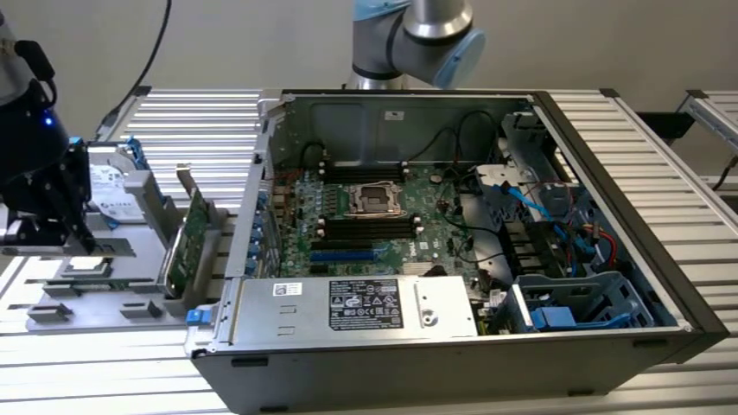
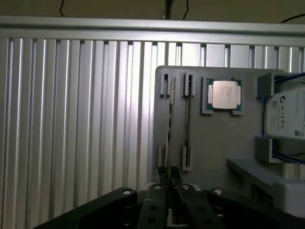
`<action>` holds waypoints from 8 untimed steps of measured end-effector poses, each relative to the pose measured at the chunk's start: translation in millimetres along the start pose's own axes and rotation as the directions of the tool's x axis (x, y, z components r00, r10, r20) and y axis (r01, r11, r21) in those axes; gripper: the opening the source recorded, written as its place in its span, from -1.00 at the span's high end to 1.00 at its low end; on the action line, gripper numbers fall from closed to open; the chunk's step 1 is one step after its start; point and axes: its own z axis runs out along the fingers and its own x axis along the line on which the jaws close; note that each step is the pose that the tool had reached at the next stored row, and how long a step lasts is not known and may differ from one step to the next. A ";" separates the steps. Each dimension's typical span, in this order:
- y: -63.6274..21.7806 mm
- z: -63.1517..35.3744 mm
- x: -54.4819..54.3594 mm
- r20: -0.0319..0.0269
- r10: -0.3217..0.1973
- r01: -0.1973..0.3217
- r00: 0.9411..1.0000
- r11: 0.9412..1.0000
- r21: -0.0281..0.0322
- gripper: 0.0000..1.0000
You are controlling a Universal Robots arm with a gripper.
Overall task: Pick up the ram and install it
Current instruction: 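Pick up the ram and move it above insertion slot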
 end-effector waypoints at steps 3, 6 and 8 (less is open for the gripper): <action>-10.0 -14.5 0.6 0.000 -0.002 0.002 1.000 1.000 -0.004 0.72; -19.5 -28.9 1.2 0.001 -0.006 0.006 1.000 1.000 -0.007 0.72; -25.5 -38.3 1.6 0.001 -0.009 0.009 1.000 1.000 -0.009 0.72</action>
